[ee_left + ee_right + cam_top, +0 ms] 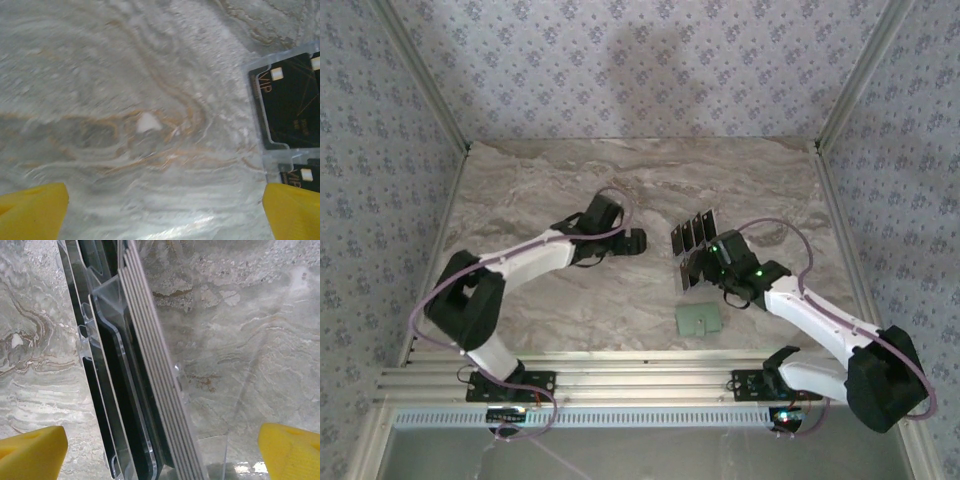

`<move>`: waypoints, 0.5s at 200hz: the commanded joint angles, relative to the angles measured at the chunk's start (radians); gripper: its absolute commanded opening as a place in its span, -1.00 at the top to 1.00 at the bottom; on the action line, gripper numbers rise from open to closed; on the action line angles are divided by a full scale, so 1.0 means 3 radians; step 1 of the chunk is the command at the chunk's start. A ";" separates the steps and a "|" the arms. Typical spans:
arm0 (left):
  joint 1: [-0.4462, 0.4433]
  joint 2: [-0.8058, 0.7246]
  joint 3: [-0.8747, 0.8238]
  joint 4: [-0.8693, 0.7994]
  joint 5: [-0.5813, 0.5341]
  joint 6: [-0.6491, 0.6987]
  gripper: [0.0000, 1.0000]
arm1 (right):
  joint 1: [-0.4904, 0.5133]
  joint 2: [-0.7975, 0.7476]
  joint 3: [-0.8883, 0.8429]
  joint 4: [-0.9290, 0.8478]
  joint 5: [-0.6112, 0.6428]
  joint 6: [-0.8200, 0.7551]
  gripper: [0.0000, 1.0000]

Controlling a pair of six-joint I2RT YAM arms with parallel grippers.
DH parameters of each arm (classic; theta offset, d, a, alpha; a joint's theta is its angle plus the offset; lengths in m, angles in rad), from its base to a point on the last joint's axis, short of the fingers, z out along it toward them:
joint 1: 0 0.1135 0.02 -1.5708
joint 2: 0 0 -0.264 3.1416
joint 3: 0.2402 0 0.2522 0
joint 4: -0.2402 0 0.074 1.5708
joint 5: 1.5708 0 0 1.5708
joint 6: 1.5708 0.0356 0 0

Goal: Put the credit cards into the card holder

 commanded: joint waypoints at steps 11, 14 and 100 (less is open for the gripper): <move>-0.0218 0.0412 0.0480 -0.0465 -0.0374 0.0189 -1.00 | -0.0113 -0.0138 -0.0082 -0.0055 -0.0070 -0.0051 -0.99; -0.0237 0.0451 0.0531 -0.0501 -0.0420 0.0194 -1.00 | -0.0124 -0.0145 -0.0089 -0.0057 -0.0073 -0.0049 -1.00; -0.0465 0.0940 0.0919 -0.0747 -0.0733 0.0119 -1.00 | -0.0286 -0.0141 -0.0187 0.0065 -0.0192 -0.0159 -0.99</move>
